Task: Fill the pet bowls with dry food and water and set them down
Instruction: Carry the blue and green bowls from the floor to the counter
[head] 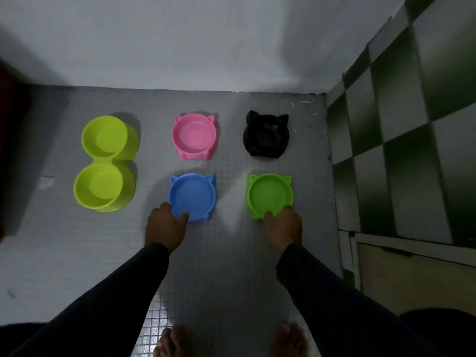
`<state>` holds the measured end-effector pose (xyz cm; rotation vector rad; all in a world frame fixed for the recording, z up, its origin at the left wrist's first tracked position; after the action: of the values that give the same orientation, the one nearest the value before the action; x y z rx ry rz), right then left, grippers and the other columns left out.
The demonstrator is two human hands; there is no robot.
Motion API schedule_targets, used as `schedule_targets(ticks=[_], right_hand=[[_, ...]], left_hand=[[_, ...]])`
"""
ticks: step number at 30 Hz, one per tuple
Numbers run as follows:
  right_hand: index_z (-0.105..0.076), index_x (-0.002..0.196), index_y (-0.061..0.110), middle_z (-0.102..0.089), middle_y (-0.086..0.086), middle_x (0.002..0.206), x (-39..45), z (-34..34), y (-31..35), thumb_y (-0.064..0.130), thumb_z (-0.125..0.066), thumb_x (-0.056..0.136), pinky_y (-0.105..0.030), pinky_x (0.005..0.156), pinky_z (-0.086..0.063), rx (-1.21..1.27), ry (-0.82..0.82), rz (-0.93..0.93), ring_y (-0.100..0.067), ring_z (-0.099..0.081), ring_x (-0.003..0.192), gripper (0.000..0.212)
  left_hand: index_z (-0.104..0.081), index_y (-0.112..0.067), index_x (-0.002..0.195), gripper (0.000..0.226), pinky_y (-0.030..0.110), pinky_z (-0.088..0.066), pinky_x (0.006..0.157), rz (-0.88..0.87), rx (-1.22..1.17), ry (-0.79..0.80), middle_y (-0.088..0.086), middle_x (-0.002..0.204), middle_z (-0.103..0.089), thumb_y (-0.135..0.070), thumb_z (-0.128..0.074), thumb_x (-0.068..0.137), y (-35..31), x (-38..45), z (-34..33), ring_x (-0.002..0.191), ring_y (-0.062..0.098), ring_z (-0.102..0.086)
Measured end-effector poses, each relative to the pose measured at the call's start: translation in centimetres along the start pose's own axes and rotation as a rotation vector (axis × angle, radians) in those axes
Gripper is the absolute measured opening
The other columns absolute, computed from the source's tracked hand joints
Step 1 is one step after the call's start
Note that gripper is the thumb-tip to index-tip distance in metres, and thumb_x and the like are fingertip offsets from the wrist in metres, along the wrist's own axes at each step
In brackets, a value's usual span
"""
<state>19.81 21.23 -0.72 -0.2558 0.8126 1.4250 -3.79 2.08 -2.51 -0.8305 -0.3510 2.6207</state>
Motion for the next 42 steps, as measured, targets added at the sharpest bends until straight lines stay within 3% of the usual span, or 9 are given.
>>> schedule_targets(ticks=[6,12,16,22,27,31,34,36,42], right_hand=[[-0.037,0.126,-0.003,-0.057,-0.03,0.13,2.2,-1.6,-2.5,0.026,-0.066,0.095,-0.047,0.089,-0.05,0.188,-0.066,-0.17,-0.047,-0.059,0.115,0.051],[-0.032,0.104,0.015,-0.061,-0.026,0.116,6.1,-5.6,-5.9,0.042,-0.071,0.08,-0.063,0.075,-0.058,0.404,-0.109,-0.262,-0.048,-0.067,0.095,0.054],[-0.037,0.11,0.009,-0.059,-0.027,0.118,7.6,-6.6,-6.2,0.046,-0.069,0.075,-0.063,0.074,-0.058,0.443,-0.149,-0.282,-0.049,-0.066,0.096,0.06],[-0.04,0.111,0.008,-0.057,-0.029,0.121,6.5,-4.6,-4.7,0.032,-0.067,0.09,-0.062,0.073,-0.059,0.404,-0.163,-0.31,-0.05,-0.066,0.093,0.042],[-0.041,0.123,0.007,-0.056,-0.026,0.123,7.2,-4.4,-4.9,0.028,-0.062,0.09,-0.061,0.074,-0.06,0.37,-0.139,-0.3,-0.048,-0.067,0.089,0.044],[-0.039,0.112,0.007,-0.059,-0.023,0.114,6.8,-4.2,-4.4,0.025,-0.059,0.09,-0.057,0.053,-0.06,0.441,-0.102,-0.296,-0.045,-0.07,0.079,0.035],[-0.047,0.12,0.002,-0.06,-0.021,0.116,6.8,-4.4,-4.6,0.027,-0.06,0.091,-0.052,0.042,-0.057,0.54,-0.063,-0.337,-0.044,-0.07,0.079,0.04],[-0.05,0.121,0.001,-0.06,-0.018,0.116,7.0,-4.5,-4.6,0.03,-0.06,0.09,-0.052,0.045,-0.058,0.545,-0.081,-0.325,-0.043,-0.07,0.076,0.044],[-0.061,0.108,-0.001,-0.068,-0.025,0.111,7.2,-4.1,-4.5,0.047,-0.056,0.067,-0.057,0.08,-0.058,0.47,-0.248,-0.24,-0.047,-0.067,0.098,0.064]], left_hand=[[-0.062,0.002,0.115,0.046,0.034,-0.04,0.079,0.202,-0.171,-0.06,0.022,0.112,-0.068,-0.039,-0.07,0.095,1.4,0.6,-1.3,0.108,0.04,-0.062],[-0.062,-0.004,0.102,0.04,0.035,-0.042,0.075,0.268,-0.26,-0.046,0.013,0.095,-0.065,-0.043,-0.069,0.095,2.5,1.5,-2.9,0.096,0.034,-0.063],[-0.065,-0.003,0.099,0.043,0.034,-0.04,0.075,0.265,-0.251,-0.066,0.015,0.096,-0.069,-0.045,-0.067,0.095,2.8,1.9,-3.0,0.095,0.036,-0.064],[-0.068,-0.003,0.094,0.053,0.035,-0.047,0.077,0.299,-0.231,-0.06,0.016,0.092,-0.072,-0.056,-0.064,0.094,3.0,2.7,-3.1,0.092,0.037,-0.067],[-0.067,-0.005,0.092,0.051,0.037,-0.049,0.073,0.301,-0.249,-0.039,0.014,0.086,-0.072,-0.056,-0.063,0.093,3.1,2.9,-3.3,0.084,0.033,-0.068],[-0.063,-0.002,0.094,0.039,0.034,-0.039,0.073,0.265,-0.225,-0.056,0.013,0.089,-0.062,-0.041,-0.063,0.096,2.5,2.8,-3.2,0.09,0.036,-0.061],[-0.061,-0.002,0.095,0.035,0.035,-0.039,0.072,0.267,-0.237,-0.055,0.014,0.09,-0.061,-0.038,-0.063,0.096,2.4,2.8,-3.3,0.089,0.035,-0.059],[-0.061,-0.001,0.095,0.034,0.035,-0.038,0.071,0.272,-0.248,-0.067,0.015,0.09,-0.06,-0.035,-0.062,0.097,2.5,2.9,-3.3,0.086,0.033,-0.057],[-0.059,0.0,0.087,0.034,0.038,-0.042,0.072,0.265,-0.343,-0.153,0.015,0.085,-0.061,-0.032,-0.068,0.092,1.7,2.1,-2.1,0.082,0.033,-0.058]])
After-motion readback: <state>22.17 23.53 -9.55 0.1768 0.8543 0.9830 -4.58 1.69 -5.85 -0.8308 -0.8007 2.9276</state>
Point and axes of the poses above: each hand's wrist, its own x-axis towards the middle knuckle, its own z-axis out of the back of the hand, y = z × x, the point moved 5 cm from there along x, towards the middle knuckle
